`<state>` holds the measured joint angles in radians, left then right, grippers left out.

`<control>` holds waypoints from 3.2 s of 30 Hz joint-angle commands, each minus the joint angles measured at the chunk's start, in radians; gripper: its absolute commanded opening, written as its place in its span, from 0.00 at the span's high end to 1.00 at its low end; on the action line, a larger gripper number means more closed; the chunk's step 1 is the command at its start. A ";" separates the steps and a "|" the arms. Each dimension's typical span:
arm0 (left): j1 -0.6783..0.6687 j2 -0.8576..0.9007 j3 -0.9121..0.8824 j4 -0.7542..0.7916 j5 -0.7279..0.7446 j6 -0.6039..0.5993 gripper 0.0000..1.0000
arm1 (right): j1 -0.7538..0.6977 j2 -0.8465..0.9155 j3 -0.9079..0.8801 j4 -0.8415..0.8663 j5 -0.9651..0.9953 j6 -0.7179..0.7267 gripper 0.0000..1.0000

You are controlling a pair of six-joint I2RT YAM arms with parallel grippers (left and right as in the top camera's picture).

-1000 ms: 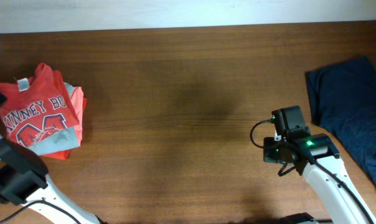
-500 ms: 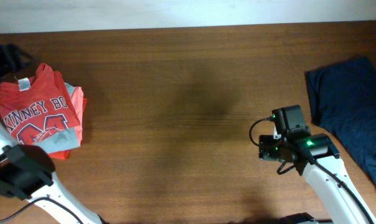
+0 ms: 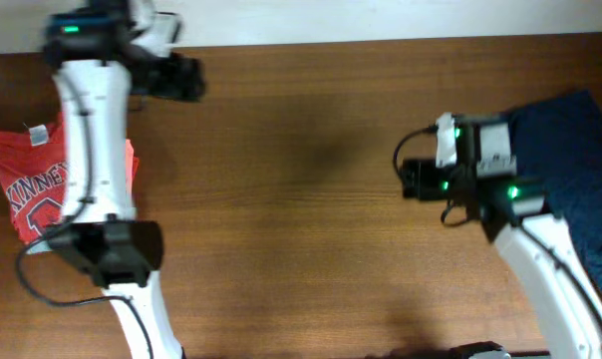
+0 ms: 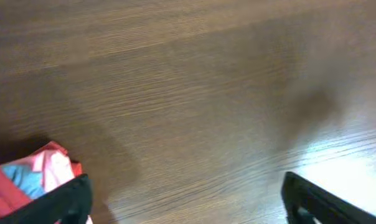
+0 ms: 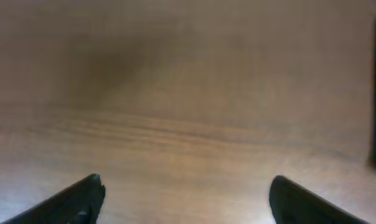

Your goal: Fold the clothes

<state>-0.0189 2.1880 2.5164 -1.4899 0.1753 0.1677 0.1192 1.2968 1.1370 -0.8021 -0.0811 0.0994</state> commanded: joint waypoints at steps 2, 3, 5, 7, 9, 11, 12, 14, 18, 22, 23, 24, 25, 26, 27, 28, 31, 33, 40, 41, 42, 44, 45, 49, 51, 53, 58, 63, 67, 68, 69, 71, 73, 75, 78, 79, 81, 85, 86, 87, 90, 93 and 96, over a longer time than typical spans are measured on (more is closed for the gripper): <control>-0.098 -0.017 0.011 0.010 -0.147 -0.047 0.01 | -0.022 0.127 0.159 -0.021 -0.009 -0.043 0.01; -0.114 -0.017 0.011 0.005 -0.146 -0.047 0.01 | -0.022 0.153 0.185 -0.006 -0.008 -0.043 0.01; -0.126 -0.017 0.011 -0.016 -0.147 -0.047 0.01 | -0.023 0.161 0.199 -0.012 -0.009 -0.046 0.01; -0.127 -0.018 0.011 -0.058 -0.146 -0.046 0.01 | -0.023 0.156 0.204 -0.042 -0.010 -0.097 0.01; -0.127 -0.019 0.011 -0.106 -0.145 -0.046 0.01 | -0.023 0.143 0.206 -0.079 -0.009 -0.107 0.01; -0.124 -0.026 0.011 -0.141 -0.142 -0.047 0.01 | -0.023 0.117 0.206 -0.113 -0.009 -0.106 0.01; -0.122 -0.033 0.011 -0.145 -0.133 -0.047 0.01 | -0.023 0.099 0.206 -0.127 -0.009 -0.097 0.01; -0.122 -0.059 0.011 -0.158 -0.119 -0.047 0.01 | -0.023 0.051 0.201 -0.151 -0.009 -0.092 0.01; -0.122 -0.129 0.011 -0.178 -0.119 -0.047 0.01 | -0.023 -0.069 0.152 -0.163 0.016 -0.092 0.01; -0.122 -0.203 0.011 -0.180 -0.115 -0.047 0.01 | -0.023 -0.241 0.036 -0.108 0.032 -0.092 0.01; -0.122 -0.219 0.009 -0.180 -0.112 -0.047 0.01 | -0.023 -0.281 0.006 -0.091 0.033 -0.092 0.01; -0.122 -0.237 0.005 -0.179 -0.111 -0.047 0.01 | -0.023 -0.317 -0.021 -0.076 0.033 -0.092 0.01; -0.122 -0.254 0.000 -0.178 -0.112 -0.047 0.01 | -0.023 -0.359 -0.054 -0.061 0.034 -0.092 0.01; -0.122 -0.271 -0.006 -0.179 -0.112 -0.047 0.01 | -0.023 -0.389 -0.079 -0.053 0.037 -0.092 0.01; -0.122 -0.286 -0.014 -0.180 -0.112 -0.046 0.01 | -0.023 -0.419 -0.104 -0.048 0.037 -0.092 0.02; -0.122 -0.299 -0.024 -0.181 -0.112 -0.046 0.01 | -0.023 -0.447 -0.126 -0.047 0.037 -0.092 0.01; -0.122 -0.336 -0.079 -0.176 -0.113 -0.046 0.01 | -0.023 -0.500 -0.165 -0.055 0.037 -0.092 0.01; -0.121 -0.364 -0.143 -0.163 -0.125 -0.047 0.01 | -0.023 -0.518 -0.174 -0.070 0.038 -0.092 0.01; -0.061 -0.548 -0.523 -0.021 -0.129 -0.063 0.01 | -0.023 -0.517 -0.174 -0.092 0.040 -0.092 0.01; -0.047 -0.595 -0.595 0.018 -0.123 -0.063 0.01 | -0.023 -0.517 -0.174 -0.092 0.040 -0.092 0.01; -0.032 -0.649 -0.672 0.064 -0.117 -0.063 0.01 | -0.023 -0.516 -0.174 -0.092 0.040 -0.092 0.01; -0.008 -0.750 -0.802 0.146 -0.116 -0.061 0.01 | -0.023 -0.516 -0.174 -0.092 0.040 -0.092 0.01; 0.005 -0.802 -0.866 0.187 -0.116 -0.061 0.01 | -0.023 -0.517 -0.174 -0.092 0.040 -0.092 0.01; 0.047 -1.027 -1.112 0.340 -0.117 -0.062 0.01 | -0.023 -0.517 -0.174 -0.101 0.040 -0.092 0.01; 0.053 -1.130 -1.212 0.401 -0.117 -0.062 0.01 | -0.023 -0.517 -0.174 -0.105 0.040 -0.092 0.01; 0.053 -1.211 -1.286 0.440 -0.137 -0.062 0.01 | -0.023 -0.517 -0.174 -0.108 0.040 -0.092 0.01; 0.053 -1.358 -1.397 0.463 -0.172 -0.062 0.01 | -0.023 -0.517 -0.174 -0.108 0.040 -0.092 0.01; 0.053 -1.399 -1.409 0.453 -0.169 -0.062 0.01 | -0.023 -0.511 -0.174 -0.108 0.040 -0.092 0.01; 0.053 -1.395 -1.409 0.453 -0.169 -0.062 0.01 | -0.023 -0.495 -0.174 -0.107 0.040 -0.092 0.01; 0.053 -1.394 -1.409 0.453 -0.169 -0.062 0.01 | -0.023 -0.490 -0.174 -0.108 0.040 -0.092 0.01; 0.053 -1.394 -1.409 0.453 -0.169 -0.062 0.01 | -0.023 -0.484 -0.174 -0.108 0.040 -0.092 0.01; 0.053 -1.394 -1.409 0.453 -0.169 -0.062 0.01 | -0.023 -0.466 -0.174 -0.108 0.040 -0.092 0.02; 0.053 -1.394 -1.409 0.453 -0.169 -0.062 0.01 | -0.023 -0.448 -0.174 -0.108 0.040 -0.092 0.01; 0.053 -1.394 -1.409 0.453 -0.169 -0.062 0.01 | -0.023 -0.426 -0.174 -0.108 0.040 -0.092 0.01; 0.053 -1.394 -1.409 0.453 -0.169 -0.062 0.01 | -0.021 -0.390 -0.174 -0.108 0.040 -0.092 0.01; 0.053 -1.394 -1.409 0.453 -0.169 -0.062 0.01 | -0.019 -0.384 -0.177 -0.110 0.040 -0.092 0.01; 0.053 -1.394 -1.409 0.453 -0.169 -0.062 0.01 | -0.022 -0.387 -0.179 -0.120 0.039 -0.092 0.01; 0.053 -1.394 -1.409 0.453 -0.169 -0.062 0.01 | -0.022 -0.453 -0.185 -0.118 0.034 -0.092 0.01; 0.053 -1.394 -1.409 0.453 -0.169 -0.062 0.01 | -0.022 -0.473 -0.185 -0.118 0.034 -0.092 0.01; 0.053 -1.394 -1.409 0.453 -0.169 -0.062 0.01 | -0.022 -0.500 -0.185 -0.118 0.038 -0.092 0.01; 0.053 -1.394 -1.409 0.453 -0.169 -0.062 0.01 | -0.024 -0.587 -0.196 -0.118 0.064 -0.096 0.01; 0.053 -1.394 -1.409 0.453 -0.169 -0.062 0.01 | -0.024 -0.690 -0.234 -0.113 0.093 -0.096 0.01; 0.053 -1.394 -1.409 0.453 -0.169 -0.062 0.01 | -0.024 -0.840 -0.331 -0.072 0.097 -0.096 0.01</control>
<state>0.0288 0.7963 1.1160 -1.0393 0.0177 0.1112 0.1032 0.5751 0.8978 -0.8989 -0.0170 0.0116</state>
